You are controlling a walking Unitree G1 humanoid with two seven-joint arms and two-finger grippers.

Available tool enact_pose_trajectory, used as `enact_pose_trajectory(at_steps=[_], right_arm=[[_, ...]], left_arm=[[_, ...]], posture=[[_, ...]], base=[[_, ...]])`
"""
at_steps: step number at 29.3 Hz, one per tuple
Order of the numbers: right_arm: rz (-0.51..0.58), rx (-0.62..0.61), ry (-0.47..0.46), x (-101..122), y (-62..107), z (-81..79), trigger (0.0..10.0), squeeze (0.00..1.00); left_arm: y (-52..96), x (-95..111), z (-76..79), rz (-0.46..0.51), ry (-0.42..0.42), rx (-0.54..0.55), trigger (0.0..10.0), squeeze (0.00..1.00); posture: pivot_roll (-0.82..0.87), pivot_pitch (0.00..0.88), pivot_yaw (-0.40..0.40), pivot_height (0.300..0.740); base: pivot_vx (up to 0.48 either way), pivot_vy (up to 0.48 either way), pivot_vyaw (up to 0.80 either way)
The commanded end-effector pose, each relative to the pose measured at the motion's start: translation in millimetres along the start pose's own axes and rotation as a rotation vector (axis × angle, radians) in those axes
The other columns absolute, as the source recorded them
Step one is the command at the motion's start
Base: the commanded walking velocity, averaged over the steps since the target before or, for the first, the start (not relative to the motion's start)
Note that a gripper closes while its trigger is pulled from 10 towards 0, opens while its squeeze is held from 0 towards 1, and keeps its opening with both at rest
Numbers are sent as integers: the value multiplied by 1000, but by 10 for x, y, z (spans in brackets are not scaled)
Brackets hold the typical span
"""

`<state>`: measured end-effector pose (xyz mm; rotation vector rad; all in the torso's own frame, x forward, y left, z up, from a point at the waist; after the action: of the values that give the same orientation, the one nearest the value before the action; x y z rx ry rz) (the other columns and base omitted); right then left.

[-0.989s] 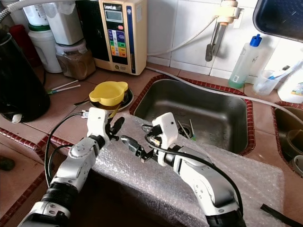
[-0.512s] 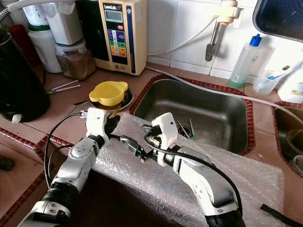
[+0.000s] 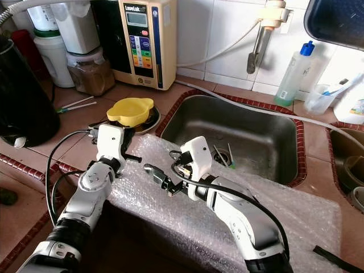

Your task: Kitchen organization

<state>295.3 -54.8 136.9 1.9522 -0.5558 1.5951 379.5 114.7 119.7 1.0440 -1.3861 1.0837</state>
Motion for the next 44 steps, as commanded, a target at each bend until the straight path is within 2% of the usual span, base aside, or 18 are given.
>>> enact_pose_trajectory(at_steps=[1,13,14,16,19,25,26,28,30,31,33,44], right_arm=[[-1,-3,4,-8,-8,10,10000,0],[-2,-9,16,-19,-22,28,10000,0],[1,-10,18,-14,-23,32,10000,0],[4,-11,18,-9,-24,35,10000,0],[6,-11,18,-7,-29,41,10000,0],[5,-9,17,-12,-29,42,10000,0],[3,-10,16,-16,-27,45,10000,0],[3,-11,16,-18,-26,47,10000,0],[3,-14,15,-22,-27,53,10000,0],[3,-14,15,-22,-27,53,10000,0],[4,-16,14,-22,-28,55,10000,0],[-4,-15,11,-52,-26,52,10000,0]], left_arm=[[2,89,2,47,-21,-1,0,0],[18,218,122,136,-80,-46,0,0],[37,306,174,191,-116,-69,0,0],[55,385,246,239,-156,-104,0,0],[67,481,286,289,-180,-106,0,0],[83,647,359,351,-156,-143,0,0],[90,767,371,398,-173,-155,0,0],[92,804,378,410,-169,-160,0,0],[48,820,316,376,-50,-119,0,0],[39,824,298,371,-36,-108,0,0],[35,867,292,388,-67,-122,0,0],[59,795,248,352,-60,-114,0,0]], posture=[[-7,0,13,740],[-3,0,14,740],[-3,0,14,740],[-4,0,13,740],[-2,0,12,740],[-2,0,6,740],[-1,0,5,740],[1,0,4,740],[1,0,6,740],[1,0,6,740],[2,0,6,740],[2,0,1,740]], base=[[0,0,0],[0,0,0],[0,0,0],[0,0,0],[0,0,0],[0,0,0],[0,0,0],[0,0,0],[0,0,0],[0,0,0],[0,0,0],[0,0,0]])
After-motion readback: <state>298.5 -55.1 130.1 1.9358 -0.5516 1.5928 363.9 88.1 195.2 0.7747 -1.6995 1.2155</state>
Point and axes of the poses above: a point about 5 cm out from each wrist's last joint towards the gripper, its own y axis pointing back from the gripper into the wrist, its own x axis along the axis of the wrist's last joint, z = x × y, the point moved 4 cm from there along -y, pointing out of the wrist towards the gripper, and after that the axes turned 6 degrees about y, right-handed, at the moved point
